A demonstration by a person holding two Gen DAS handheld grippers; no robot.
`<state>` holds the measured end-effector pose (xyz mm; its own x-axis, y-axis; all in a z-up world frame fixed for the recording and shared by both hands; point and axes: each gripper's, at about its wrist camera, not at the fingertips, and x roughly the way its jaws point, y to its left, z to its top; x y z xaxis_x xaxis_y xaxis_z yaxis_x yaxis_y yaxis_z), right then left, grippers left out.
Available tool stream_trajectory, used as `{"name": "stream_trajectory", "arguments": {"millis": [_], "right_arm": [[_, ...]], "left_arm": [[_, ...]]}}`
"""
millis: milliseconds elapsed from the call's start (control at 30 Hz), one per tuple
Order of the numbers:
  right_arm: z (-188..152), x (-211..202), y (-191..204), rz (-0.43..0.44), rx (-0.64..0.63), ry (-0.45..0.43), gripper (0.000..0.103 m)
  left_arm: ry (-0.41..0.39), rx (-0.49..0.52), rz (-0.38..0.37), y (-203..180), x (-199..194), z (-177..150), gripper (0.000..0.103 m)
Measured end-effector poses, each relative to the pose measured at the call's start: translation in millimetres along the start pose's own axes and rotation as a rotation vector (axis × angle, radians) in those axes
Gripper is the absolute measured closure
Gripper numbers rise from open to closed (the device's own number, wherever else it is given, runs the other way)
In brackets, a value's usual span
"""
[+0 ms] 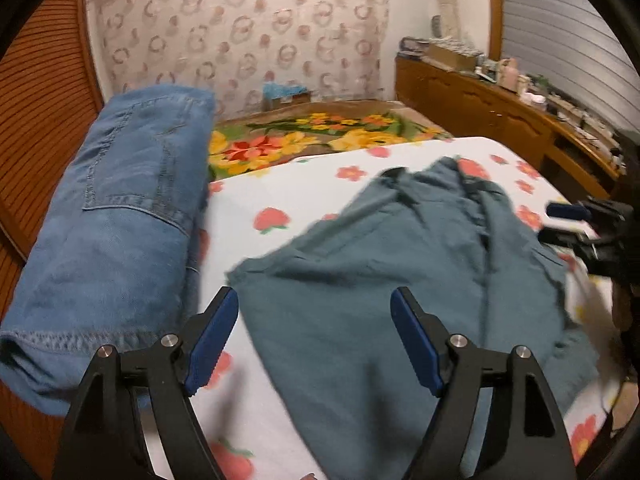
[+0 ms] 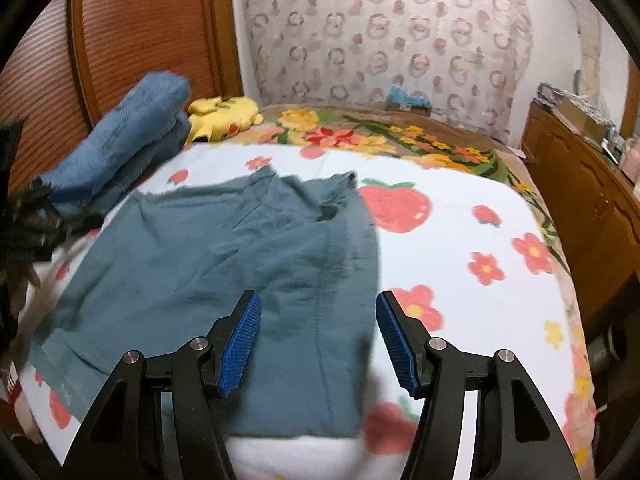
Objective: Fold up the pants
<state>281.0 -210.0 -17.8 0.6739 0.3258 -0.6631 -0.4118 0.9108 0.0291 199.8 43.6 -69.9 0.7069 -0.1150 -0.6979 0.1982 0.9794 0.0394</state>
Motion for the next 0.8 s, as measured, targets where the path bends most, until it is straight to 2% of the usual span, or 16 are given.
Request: {"name": "stream_trajectory", "arguments": {"millis": [167, 467, 533, 633, 700, 767, 800], "right_arm": [[-9, -18, -15, -0.022, 0.039, -0.024, 0.041], [-29, -31, -5, -0.019, 0.049, -0.033, 0.041], [-34, -37, -5, -0.013, 0.047, -0.032, 0.046], [-43, -41, -3, 0.004, 0.041, -0.029, 0.048], [-47, -42, -2, 0.004, 0.037, -0.031, 0.054], [-50, -41, -2, 0.006, 0.038, -0.028, 0.054], [-51, -41, -2, 0.016, 0.04, -0.029, 0.057]], "left_arm": [[-0.024, 0.009, -0.045, -17, -20, -13, 0.024], [-0.01, 0.018, -0.091, -37, -35, -42, 0.026], [0.0, 0.016, -0.097, -41, -37, -50, 0.028], [0.007, 0.015, -0.105, -47, -42, -61, 0.031], [0.014, 0.01, -0.113, -50, -45, -67, 0.041], [0.023, 0.007, -0.125, -54, -46, -74, 0.044], [0.026, 0.004, -0.126, -56, -47, -76, 0.049]]}}
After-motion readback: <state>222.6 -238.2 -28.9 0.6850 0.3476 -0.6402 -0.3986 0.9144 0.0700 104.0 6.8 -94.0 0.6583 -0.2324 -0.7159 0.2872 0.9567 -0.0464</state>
